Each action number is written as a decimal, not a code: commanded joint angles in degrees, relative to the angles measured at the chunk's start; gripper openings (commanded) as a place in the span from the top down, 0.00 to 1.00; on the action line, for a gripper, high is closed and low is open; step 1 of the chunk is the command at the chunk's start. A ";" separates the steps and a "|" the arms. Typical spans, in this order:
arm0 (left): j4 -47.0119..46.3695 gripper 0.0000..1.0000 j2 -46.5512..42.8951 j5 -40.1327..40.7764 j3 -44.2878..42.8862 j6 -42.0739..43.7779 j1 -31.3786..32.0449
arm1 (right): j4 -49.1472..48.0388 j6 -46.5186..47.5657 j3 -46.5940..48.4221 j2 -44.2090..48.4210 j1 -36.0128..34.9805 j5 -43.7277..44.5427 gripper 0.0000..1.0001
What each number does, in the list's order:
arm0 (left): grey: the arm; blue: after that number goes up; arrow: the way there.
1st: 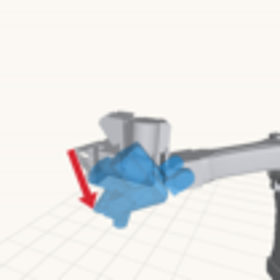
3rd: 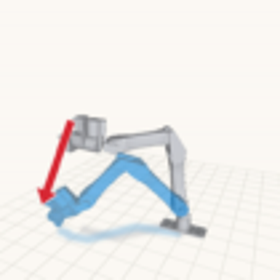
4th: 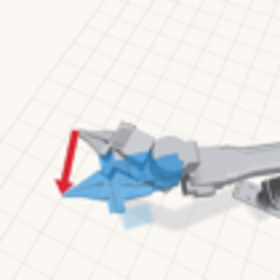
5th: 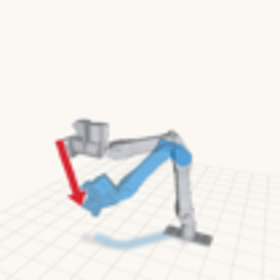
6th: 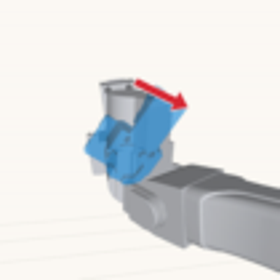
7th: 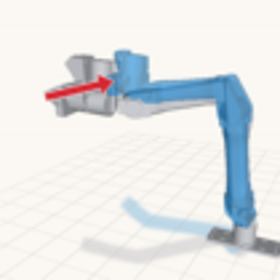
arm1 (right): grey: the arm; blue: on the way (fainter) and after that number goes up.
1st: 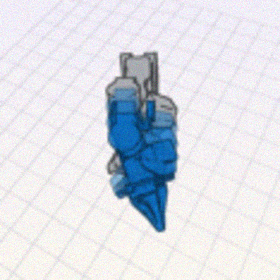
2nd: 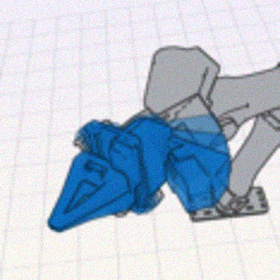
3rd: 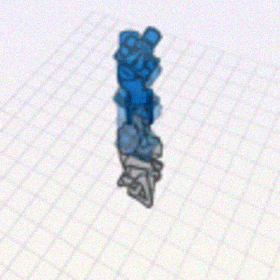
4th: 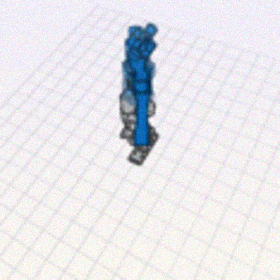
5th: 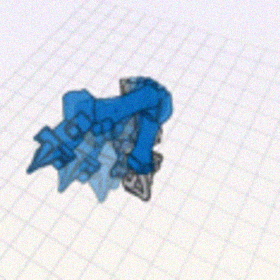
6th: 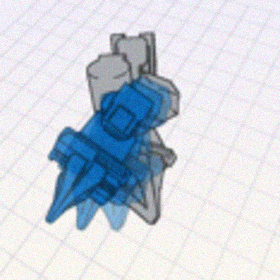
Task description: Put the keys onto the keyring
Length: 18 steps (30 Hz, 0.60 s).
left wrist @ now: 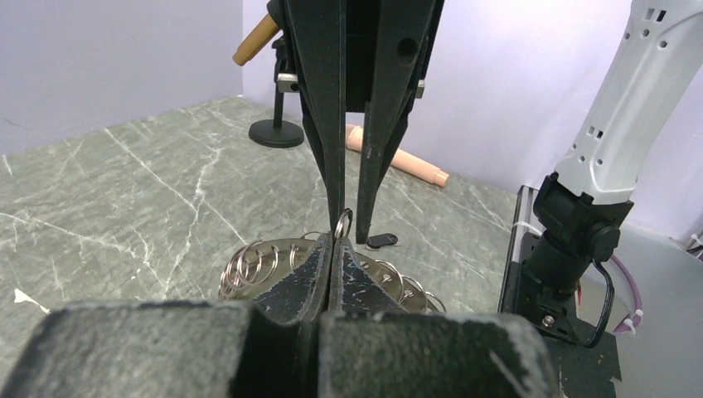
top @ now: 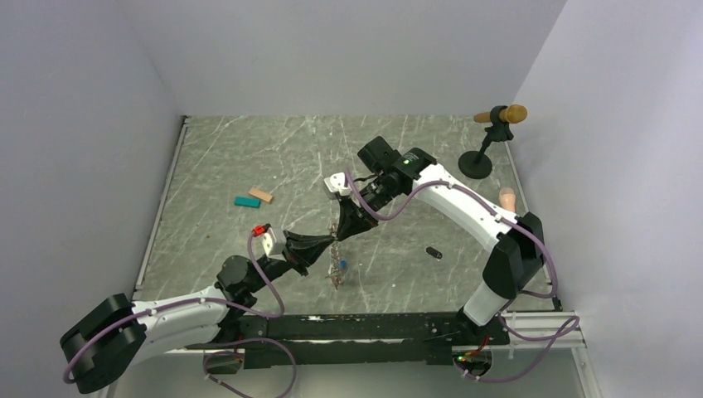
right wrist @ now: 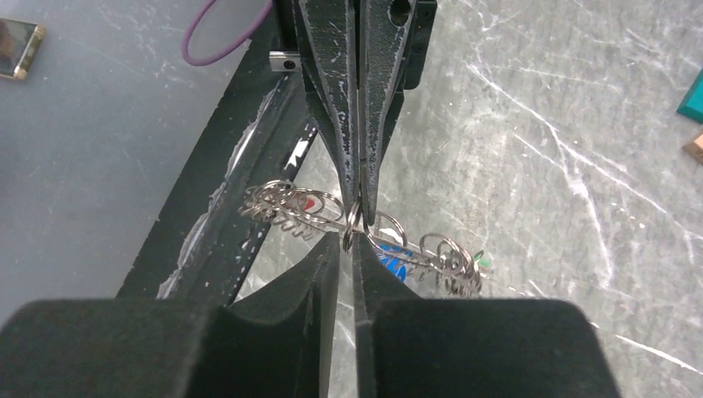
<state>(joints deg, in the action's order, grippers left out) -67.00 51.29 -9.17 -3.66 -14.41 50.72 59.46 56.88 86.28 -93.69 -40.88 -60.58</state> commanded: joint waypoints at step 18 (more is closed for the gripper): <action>12.00 0.48 -6.81 -1.12 -3.14 3.58 0.20 | 7.00 1.22 6.00 -3.91 0.12 5.40 1.00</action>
<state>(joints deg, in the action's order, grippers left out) -63.88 49.23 -9.23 -3.49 -13.43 50.72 61.30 55.88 88.25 -96.53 -41.01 -58.48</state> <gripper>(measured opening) 0.336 0.010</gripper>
